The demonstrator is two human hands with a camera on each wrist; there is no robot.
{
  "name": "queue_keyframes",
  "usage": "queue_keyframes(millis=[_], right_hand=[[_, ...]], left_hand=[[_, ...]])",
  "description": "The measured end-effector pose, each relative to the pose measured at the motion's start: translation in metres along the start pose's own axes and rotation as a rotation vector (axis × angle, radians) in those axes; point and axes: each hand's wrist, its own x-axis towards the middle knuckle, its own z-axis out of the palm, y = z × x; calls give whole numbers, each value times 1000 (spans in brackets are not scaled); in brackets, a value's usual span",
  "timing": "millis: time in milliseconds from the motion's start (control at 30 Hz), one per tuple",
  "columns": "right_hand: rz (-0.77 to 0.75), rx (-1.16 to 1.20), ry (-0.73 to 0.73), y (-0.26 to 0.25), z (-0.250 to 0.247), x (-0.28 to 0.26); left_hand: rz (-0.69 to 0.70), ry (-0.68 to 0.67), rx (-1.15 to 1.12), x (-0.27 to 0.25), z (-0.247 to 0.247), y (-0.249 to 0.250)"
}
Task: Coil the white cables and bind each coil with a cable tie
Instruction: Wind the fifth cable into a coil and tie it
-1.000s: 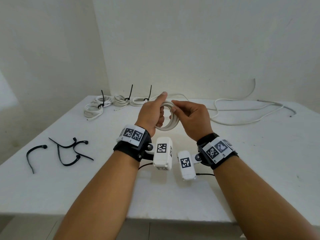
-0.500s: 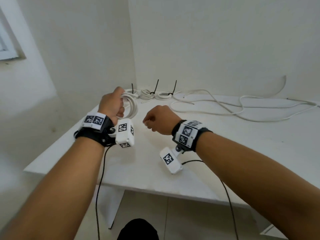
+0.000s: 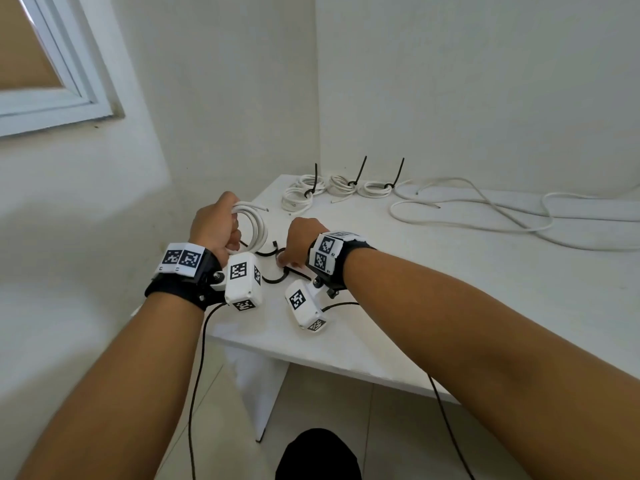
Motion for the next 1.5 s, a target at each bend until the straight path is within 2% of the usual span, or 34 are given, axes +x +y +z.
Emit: queue_keyframes(millis=[233,400,533,700,800,967,1133,1200,1300,1500], right_hand=[[21,-50,75,12,-5,-1],[80,-129,155,59,-36,-21],[134,46,225,115,-59,-59],[190,449,297,171,-79,-106],[218,677,414,198,-88,-127],[227,664,565,235,-101,-143],[254,562,740,261,-99,-145],[274,555,744,268,-97,-147],[307,594,663,273,-95,-147],[316,777,495,268,-92,-148]], left_hand=[[6,-43,-51,-2,10,1],[-5,-85,-85,-8,29,-1],[-24,-168,-83,-16,65,-3],[-35,-317,-62,-37,133,-4],[-59,-400,-67,-51,177,-3],[-97,-511,-83,-74,236,-1],[-129,-570,-73,-85,269,-8],[-149,-580,-61,-86,274,-17],[-149,-615,-1,-86,276,-31],[-35,-740,137,-94,277,-40]])
